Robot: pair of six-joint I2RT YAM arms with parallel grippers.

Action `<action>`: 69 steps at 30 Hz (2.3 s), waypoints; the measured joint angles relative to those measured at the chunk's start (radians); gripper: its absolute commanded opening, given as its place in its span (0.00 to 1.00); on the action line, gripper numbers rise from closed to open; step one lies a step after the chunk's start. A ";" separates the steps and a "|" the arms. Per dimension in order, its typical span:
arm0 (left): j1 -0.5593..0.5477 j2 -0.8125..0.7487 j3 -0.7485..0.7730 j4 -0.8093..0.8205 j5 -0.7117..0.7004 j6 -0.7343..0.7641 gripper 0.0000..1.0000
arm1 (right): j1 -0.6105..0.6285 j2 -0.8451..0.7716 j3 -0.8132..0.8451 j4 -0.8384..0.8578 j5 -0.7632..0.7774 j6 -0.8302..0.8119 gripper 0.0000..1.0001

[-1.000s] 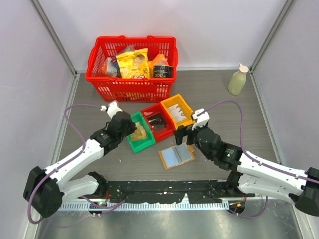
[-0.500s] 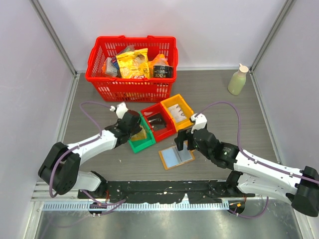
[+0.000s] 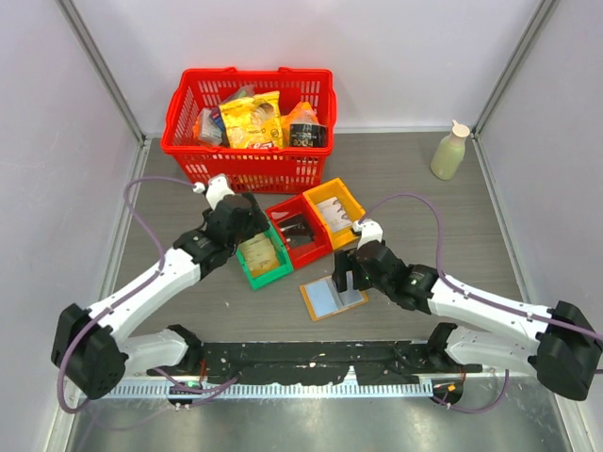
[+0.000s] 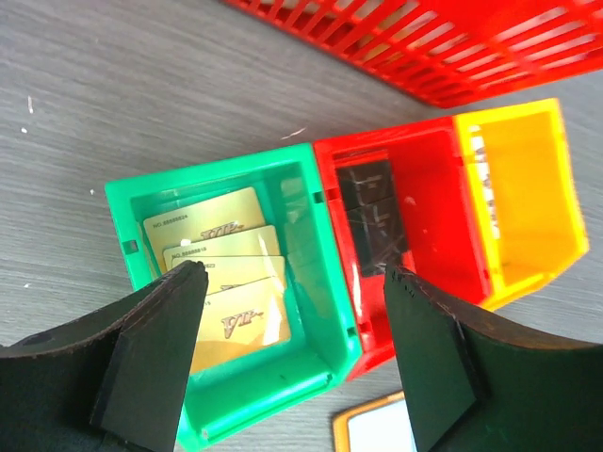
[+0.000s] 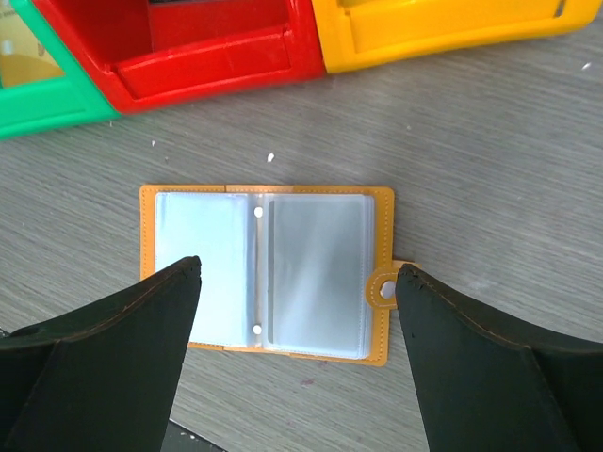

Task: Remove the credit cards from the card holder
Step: Remove the credit card from the card holder.

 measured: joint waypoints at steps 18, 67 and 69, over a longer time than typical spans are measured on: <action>-0.412 0.107 0.067 -0.052 0.151 -0.037 0.51 | -0.068 0.186 0.032 -0.010 -0.118 0.000 0.64; -0.440 0.446 0.075 -0.023 0.286 -0.087 0.15 | -0.158 0.331 0.073 -0.011 -0.238 -0.022 0.57; -0.440 0.446 0.074 -0.024 0.287 -0.087 0.15 | -0.159 0.331 0.072 -0.006 -0.259 -0.025 0.54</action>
